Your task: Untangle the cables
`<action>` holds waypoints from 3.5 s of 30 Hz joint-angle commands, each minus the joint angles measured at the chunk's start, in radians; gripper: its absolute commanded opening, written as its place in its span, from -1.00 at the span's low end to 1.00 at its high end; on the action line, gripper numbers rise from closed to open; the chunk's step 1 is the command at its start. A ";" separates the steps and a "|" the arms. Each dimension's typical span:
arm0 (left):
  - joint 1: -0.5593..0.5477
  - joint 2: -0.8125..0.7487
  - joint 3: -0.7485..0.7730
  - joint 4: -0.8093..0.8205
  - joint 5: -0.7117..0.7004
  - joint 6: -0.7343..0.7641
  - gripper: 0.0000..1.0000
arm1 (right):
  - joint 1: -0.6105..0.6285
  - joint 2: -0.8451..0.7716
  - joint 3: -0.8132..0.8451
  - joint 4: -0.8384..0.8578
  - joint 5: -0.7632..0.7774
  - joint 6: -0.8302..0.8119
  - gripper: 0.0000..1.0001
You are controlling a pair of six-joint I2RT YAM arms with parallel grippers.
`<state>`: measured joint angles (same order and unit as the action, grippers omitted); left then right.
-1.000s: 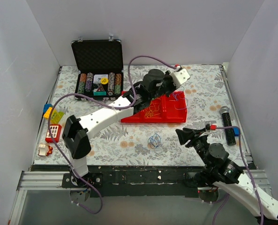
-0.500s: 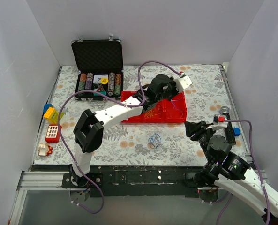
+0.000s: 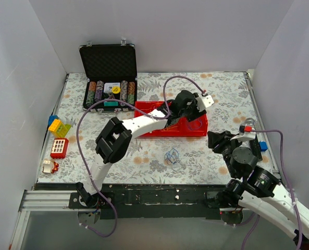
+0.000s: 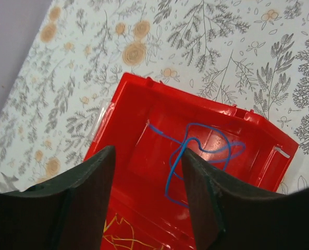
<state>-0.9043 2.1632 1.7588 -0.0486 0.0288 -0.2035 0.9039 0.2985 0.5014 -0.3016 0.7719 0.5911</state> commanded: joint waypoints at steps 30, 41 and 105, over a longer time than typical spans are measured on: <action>-0.185 -0.473 -0.414 -0.737 0.549 0.484 0.54 | 0.003 0.120 0.046 -0.082 -0.011 0.085 -0.05; -0.260 -0.336 -0.435 -0.508 0.475 0.483 0.45 | 0.001 0.062 0.012 -0.082 0.003 0.079 -0.06; -0.269 -0.804 -0.205 -0.534 0.237 0.076 -1.00 | 0.003 0.263 -0.282 0.901 -0.916 -0.186 0.48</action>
<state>-1.1755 1.3785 1.4876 -0.5842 0.2749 -0.1276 0.9039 0.4973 0.2443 0.3882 -0.1101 0.3870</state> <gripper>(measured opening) 0.023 0.819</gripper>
